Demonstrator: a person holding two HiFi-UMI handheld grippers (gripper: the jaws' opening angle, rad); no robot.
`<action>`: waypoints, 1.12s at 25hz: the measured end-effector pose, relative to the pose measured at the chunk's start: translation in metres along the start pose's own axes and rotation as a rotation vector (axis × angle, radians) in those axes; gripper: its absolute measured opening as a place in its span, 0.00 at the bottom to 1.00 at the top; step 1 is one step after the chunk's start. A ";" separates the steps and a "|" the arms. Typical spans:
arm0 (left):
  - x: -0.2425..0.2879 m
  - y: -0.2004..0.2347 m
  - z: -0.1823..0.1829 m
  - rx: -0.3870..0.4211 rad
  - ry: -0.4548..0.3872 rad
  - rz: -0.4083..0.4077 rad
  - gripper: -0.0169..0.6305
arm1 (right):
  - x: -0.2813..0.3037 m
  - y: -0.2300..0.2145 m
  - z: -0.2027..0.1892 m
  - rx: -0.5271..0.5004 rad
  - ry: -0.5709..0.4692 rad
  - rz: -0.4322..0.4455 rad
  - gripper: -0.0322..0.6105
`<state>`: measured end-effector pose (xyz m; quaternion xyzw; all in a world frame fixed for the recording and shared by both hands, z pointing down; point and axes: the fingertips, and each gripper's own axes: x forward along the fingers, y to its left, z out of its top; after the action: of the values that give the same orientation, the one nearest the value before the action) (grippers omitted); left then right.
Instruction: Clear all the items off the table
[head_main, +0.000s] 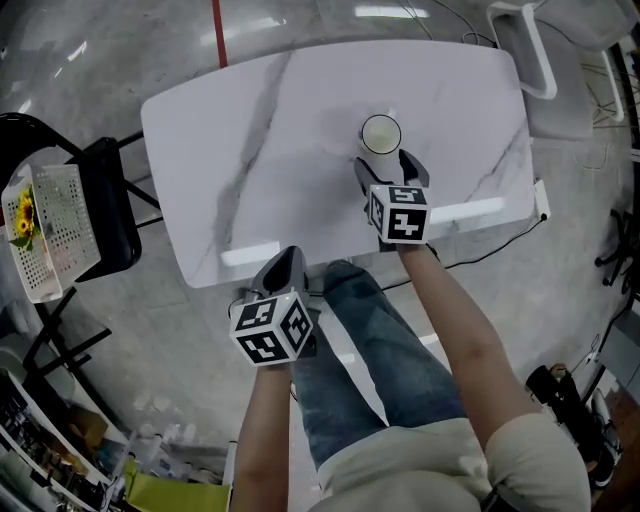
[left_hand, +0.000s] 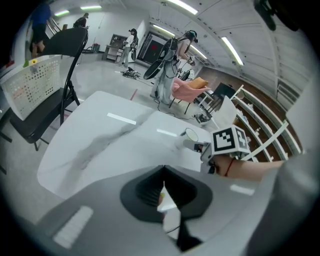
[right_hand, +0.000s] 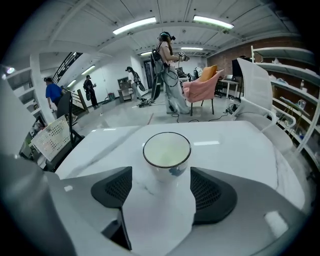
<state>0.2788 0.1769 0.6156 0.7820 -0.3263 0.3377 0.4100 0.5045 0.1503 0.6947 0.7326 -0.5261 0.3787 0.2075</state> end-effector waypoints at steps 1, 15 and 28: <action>0.004 0.001 -0.002 0.000 0.003 -0.001 0.04 | 0.004 -0.002 -0.001 0.000 -0.002 -0.005 0.62; 0.043 0.017 -0.018 -0.027 0.027 0.000 0.04 | 0.057 -0.014 0.008 -0.033 -0.062 -0.028 0.72; 0.051 0.020 -0.035 -0.046 0.046 -0.008 0.04 | 0.067 -0.014 0.013 -0.120 -0.085 -0.053 0.66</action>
<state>0.2823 0.1866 0.6798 0.7658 -0.3211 0.3463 0.4365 0.5322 0.1052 0.7398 0.7479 -0.5367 0.3093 0.2387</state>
